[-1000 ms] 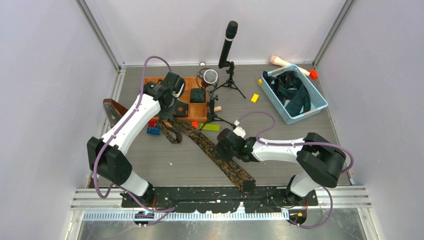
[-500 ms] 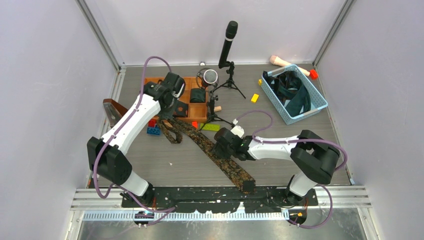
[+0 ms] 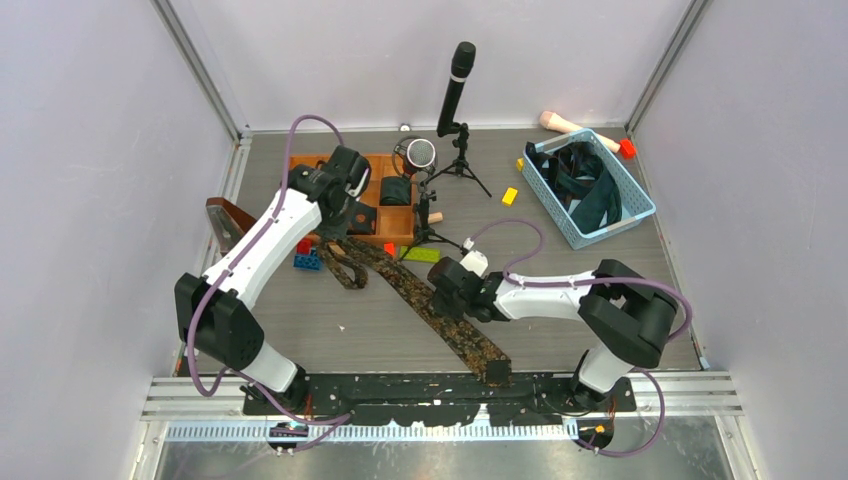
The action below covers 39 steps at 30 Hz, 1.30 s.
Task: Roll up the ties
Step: Flatten out the tie at the center of the board.
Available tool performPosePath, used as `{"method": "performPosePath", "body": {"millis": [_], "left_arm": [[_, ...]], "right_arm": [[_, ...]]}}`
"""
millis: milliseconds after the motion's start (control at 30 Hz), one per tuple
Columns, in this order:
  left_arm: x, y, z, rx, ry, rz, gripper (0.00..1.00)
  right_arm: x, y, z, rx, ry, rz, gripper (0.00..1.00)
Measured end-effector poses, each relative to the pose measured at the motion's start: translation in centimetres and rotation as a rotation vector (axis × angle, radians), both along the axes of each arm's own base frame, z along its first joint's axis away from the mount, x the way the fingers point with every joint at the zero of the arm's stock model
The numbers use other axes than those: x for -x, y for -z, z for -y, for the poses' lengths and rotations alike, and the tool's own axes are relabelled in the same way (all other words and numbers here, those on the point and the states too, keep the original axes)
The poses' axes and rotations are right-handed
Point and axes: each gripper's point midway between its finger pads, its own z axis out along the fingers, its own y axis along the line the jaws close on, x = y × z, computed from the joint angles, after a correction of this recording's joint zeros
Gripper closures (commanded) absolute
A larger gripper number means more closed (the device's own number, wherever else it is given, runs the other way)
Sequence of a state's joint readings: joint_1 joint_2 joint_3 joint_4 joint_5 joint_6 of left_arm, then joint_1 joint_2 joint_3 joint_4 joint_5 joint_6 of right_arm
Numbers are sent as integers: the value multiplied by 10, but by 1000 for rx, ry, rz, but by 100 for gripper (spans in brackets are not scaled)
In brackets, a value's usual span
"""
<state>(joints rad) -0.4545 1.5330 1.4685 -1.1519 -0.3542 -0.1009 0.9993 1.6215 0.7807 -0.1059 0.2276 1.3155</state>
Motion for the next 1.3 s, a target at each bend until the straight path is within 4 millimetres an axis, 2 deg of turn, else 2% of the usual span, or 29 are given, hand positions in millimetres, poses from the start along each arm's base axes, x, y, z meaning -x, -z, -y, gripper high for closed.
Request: {"method": "performPosePath", "body": {"millis": [300,600,900,1300], "left_arm": [[7,5,22,66,35,-21,100],[21,29,38,138,40,-81,100],[34,48,52,190,44,-127,100],[45,64,68,197,71,-167,100]], "right_arm": [[9,1,36,103,-9,-46,100],[28,2,73,251,-22,-119,100],[48,3,125,465,18,-201,100],[53,4,159,554,117,-255,100]]}}
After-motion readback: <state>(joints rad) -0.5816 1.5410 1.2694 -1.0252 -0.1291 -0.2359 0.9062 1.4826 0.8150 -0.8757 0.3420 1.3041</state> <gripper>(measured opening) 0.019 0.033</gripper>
